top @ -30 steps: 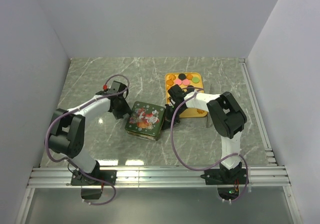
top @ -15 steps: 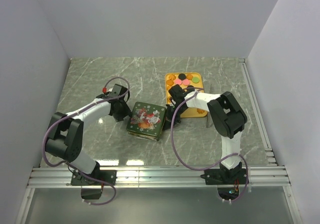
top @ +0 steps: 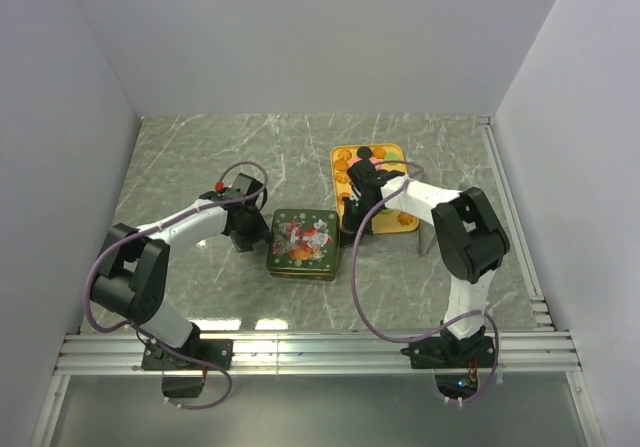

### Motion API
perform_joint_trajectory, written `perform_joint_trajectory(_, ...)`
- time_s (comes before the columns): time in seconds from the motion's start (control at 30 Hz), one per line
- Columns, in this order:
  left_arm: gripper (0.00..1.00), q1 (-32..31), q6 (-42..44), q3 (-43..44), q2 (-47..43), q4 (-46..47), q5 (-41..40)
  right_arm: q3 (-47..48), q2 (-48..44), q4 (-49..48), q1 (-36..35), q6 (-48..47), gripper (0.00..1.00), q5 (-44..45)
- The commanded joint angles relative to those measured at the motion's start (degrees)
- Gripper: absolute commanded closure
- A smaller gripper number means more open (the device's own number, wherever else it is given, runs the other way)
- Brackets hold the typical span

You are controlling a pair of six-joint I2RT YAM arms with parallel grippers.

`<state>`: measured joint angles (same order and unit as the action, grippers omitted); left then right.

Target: Pack the cookies

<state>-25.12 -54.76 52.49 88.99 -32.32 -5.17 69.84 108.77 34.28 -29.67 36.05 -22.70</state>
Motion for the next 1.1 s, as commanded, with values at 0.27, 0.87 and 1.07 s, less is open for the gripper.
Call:
perform_joint_trajectory(0.27, 0.44, -1.6, -0.4, 0.4, -3.5, -1.5, 1.8, 4.5, -8.5, 3.7, 2.3, -4.4, 0.96, 7.7)
perform_joint_trajectory(0.87, 0.44, -1.7, 0.0, 1.4, -2.7, -2.0, 0.6, 5.1, -13.7, 5.9, 5.5, -7.0, 0.96, 8.9)
perform_joint_trajectory(1.07, 0.44, -1.7, 0.2, 2.3, -2.9, -2.2, 0.9, 5.1, -15.5, 5.3, 5.5, -6.9, 0.95, 7.3)
